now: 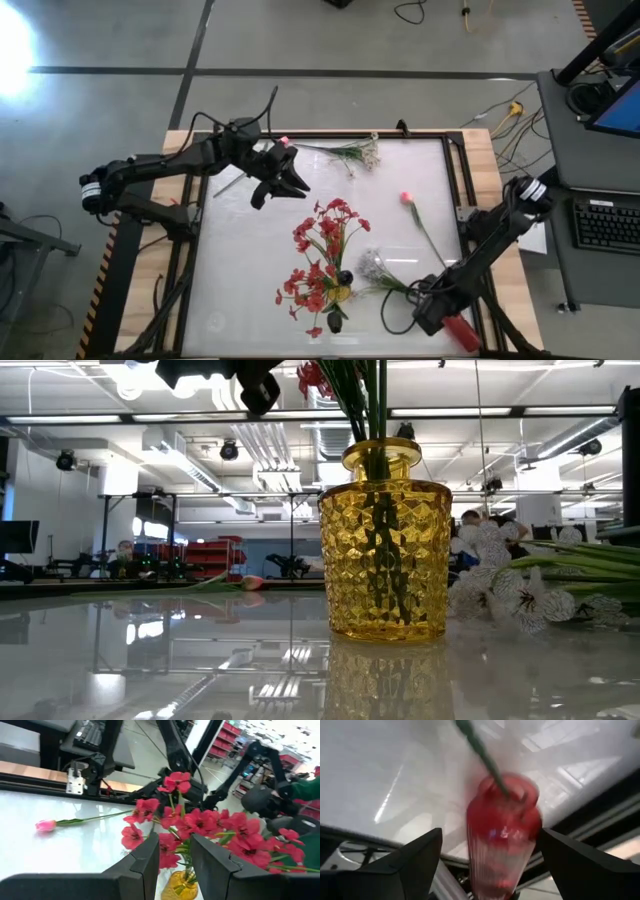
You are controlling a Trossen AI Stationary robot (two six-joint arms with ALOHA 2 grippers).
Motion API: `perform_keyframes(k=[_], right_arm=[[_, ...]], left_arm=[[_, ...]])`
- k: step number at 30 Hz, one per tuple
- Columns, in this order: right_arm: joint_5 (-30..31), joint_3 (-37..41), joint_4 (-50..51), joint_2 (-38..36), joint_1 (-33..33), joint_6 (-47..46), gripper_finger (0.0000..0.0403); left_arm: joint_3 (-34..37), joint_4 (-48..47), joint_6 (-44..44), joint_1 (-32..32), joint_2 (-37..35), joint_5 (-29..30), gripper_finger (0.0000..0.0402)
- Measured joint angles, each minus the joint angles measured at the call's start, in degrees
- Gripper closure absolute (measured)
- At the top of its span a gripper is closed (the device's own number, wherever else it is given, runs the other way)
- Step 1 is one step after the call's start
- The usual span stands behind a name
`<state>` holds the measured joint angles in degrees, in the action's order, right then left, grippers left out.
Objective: Sort flowers into vase by color
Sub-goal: Adjust the red vase
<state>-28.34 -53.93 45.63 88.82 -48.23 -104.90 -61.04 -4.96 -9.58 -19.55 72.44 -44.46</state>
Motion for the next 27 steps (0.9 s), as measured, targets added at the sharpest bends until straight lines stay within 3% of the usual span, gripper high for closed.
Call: perform_keyframes(k=[9, 18, 21, 27], right_arm=[[-0.6, 0.2, -3.2, 6.2, -0.3, 2.3, 0.0114], [-2.3, 0.2, -4.7, 7.1, -1.1, 1.8, 0.0161], [-2.3, 0.2, -4.7, 6.4, -1.3, 1.6, 0.0147], [-3.6, 0.3, -4.5, 5.8, -3.0, 2.1, 0.0081]], left_arm=[[0.0, 0.0, -0.4, 0.0, 0.0, 0.4, 0.0303], [0.0, 0.4, -0.4, 0.0, 0.0, 0.4, 0.0303], [0.0, 0.4, 0.0, 0.0, 0.0, 0.4, 0.0303], [0.0, 1.2, -0.1, 0.0, 0.0, 0.4, 0.0303]])
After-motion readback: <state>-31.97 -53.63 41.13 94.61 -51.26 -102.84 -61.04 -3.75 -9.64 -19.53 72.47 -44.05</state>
